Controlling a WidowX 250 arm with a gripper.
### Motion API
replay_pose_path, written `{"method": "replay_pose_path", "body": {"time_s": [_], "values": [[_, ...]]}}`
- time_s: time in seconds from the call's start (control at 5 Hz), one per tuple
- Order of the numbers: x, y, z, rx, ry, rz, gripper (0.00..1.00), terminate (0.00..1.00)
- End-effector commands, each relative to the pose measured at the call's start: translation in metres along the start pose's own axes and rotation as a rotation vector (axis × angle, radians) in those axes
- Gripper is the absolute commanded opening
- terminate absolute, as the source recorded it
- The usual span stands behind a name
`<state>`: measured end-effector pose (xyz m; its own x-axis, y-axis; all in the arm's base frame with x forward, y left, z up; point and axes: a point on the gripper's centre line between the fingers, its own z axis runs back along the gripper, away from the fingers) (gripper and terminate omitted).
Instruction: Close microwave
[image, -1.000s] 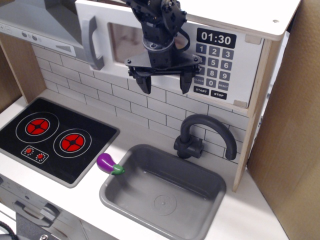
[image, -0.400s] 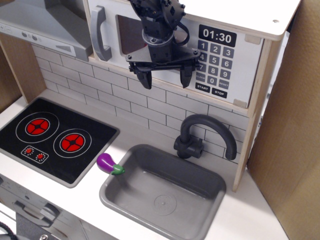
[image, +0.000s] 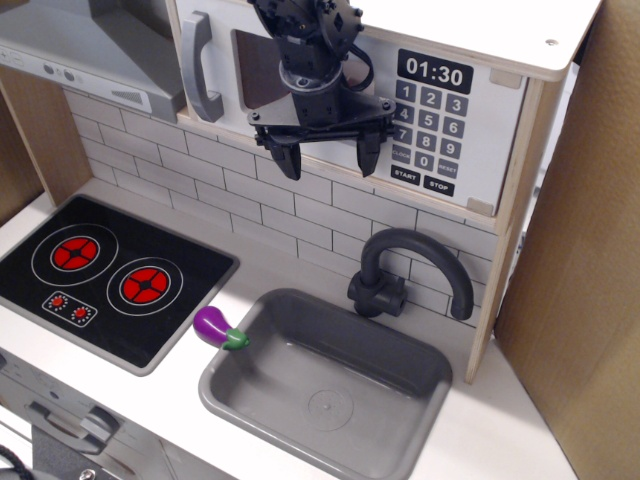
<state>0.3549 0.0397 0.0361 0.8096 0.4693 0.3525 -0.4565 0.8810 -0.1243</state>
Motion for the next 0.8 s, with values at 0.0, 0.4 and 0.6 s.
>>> {"method": "replay_pose_path", "body": {"time_s": [0.0, 0.4, 0.6], "values": [[-0.02, 0.002, 0.036, -0.066, -0.031, -0.087, 1.0, 0.0], [-0.053, 0.006, 0.05, 0.025, 0.145, -0.058, 1.0, 0.0], [-0.053, 0.006, 0.05, 0.025, 0.145, -0.058, 1.0, 0.0]]}}
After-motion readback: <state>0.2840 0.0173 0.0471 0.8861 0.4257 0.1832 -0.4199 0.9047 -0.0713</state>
